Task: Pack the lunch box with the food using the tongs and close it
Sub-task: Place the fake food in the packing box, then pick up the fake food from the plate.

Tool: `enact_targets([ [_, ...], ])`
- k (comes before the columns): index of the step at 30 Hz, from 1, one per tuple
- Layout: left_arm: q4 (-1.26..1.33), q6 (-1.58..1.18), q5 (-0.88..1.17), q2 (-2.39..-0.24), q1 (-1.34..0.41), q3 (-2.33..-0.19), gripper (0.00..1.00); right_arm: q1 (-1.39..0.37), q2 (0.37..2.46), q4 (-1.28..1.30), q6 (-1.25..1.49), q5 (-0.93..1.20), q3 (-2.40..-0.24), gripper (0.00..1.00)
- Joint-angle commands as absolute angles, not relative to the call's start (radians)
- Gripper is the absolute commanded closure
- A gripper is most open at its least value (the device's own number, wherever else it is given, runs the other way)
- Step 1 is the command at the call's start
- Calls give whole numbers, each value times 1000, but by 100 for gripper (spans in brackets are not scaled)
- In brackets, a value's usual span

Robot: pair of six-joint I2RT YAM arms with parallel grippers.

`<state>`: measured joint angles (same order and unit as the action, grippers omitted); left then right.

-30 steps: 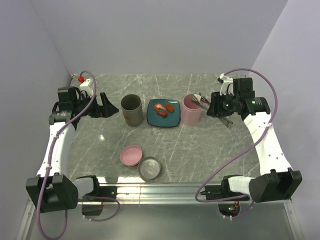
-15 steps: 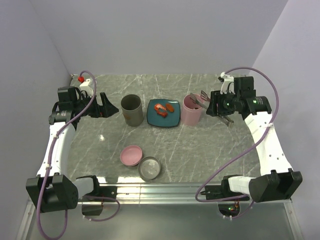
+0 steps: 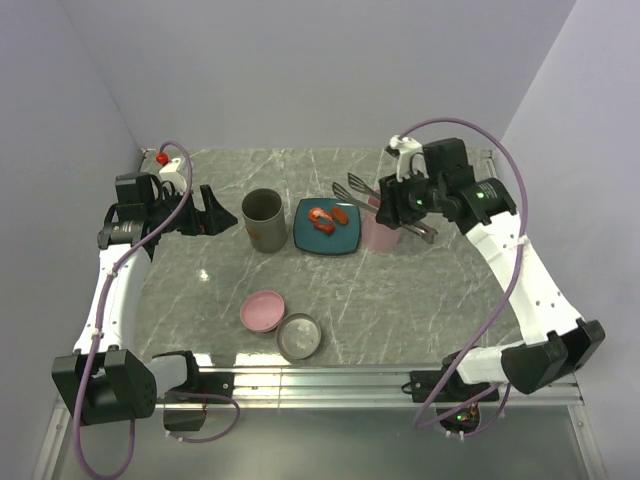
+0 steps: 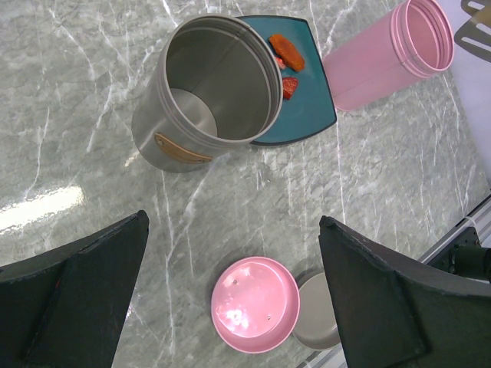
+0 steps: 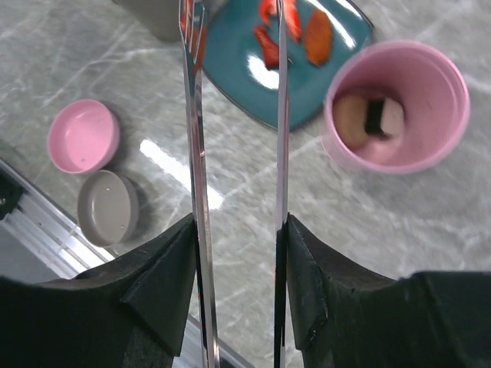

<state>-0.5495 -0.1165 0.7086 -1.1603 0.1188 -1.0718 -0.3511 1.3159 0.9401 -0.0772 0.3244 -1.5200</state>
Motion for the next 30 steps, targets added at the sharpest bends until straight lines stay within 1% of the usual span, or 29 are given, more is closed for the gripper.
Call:
enact_targets([
  [1, -535, -112, 712, -1155, 118, -1106, 1, -402, 1360, 891, -94, 311, -1618, 47],
  [5, -538, -109, 706, -1161, 121, -1109, 1, -463, 1448, 887, -103, 318, -1660, 48],
  [9, -538, -112, 704, -1170, 120, -1115, 1, -466, 1532, 899, -100, 331, -1695, 48],
  [23, -532, -109, 718, -1201, 121, -1121, 0, -468, 1736, 865, -51, 301, -1663, 50],
  [30, -532, -106, 723, -1200, 121, -1115, 1, -468, 1784, 838, -64, 262, -1628, 50],
])
